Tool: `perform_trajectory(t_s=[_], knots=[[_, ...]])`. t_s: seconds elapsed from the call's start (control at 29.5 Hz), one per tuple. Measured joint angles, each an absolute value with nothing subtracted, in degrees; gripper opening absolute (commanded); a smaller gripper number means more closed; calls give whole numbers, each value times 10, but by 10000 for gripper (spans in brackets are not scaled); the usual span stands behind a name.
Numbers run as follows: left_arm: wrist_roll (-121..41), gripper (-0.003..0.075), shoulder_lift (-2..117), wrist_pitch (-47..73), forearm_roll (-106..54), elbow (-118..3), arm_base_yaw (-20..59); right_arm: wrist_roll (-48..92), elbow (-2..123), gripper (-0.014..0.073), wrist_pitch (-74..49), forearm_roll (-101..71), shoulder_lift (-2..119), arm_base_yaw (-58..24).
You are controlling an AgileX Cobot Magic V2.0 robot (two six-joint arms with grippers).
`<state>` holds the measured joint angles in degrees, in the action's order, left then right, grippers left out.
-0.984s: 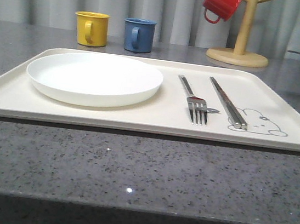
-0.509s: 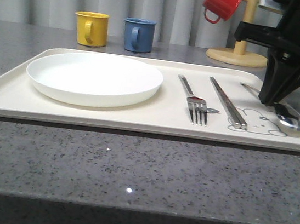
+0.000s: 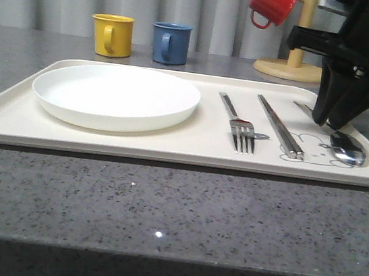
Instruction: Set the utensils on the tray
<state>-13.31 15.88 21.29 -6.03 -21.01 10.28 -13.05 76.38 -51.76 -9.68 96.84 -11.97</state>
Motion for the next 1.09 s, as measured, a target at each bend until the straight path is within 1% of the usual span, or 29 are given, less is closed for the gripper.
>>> perform_trajectory(t_s=[0.07, 0.14, 0.17, 0.31, 0.37, 0.47, 0.61, 0.88, 0.98, 1.09], knots=[[-133, -18, 159, 213, -60, -210, 103, -131, 778, 220, -522, -97, 953, -120], [-133, -18, 159, 213, -60, -210, 103, -131, 798, 192, -535, -89, 931, -120], [-133, -18, 159, 213, -60, -210, 103, -129, 809, 161, -544, -80, 918, -120], [-133, -18, 159, 213, -60, -210, 103, -123, 833, -19, -583, -30, 861, -120], [-133, -18, 159, 213, -60, -210, 103, -113, 830, -75, -597, 0, 830, -120], [-133, -18, 159, 213, -60, -210, 103, -91, 791, -65, -591, 22, 775, -120], [-133, -18, 159, 213, -60, -210, 103, -74, 693, -67, -549, 26, 682, -120], [-133, -18, 159, 213, -60, -210, 103, -69, 406, -68, -346, 31, 417, -120], [-133, -18, 159, 213, -60, -210, 103, -69, 319, -68, -280, 34, 319, -120], [-133, -18, 159, 213, -60, -210, 103, -69, 252, -68, -240, 37, 225, -120]])
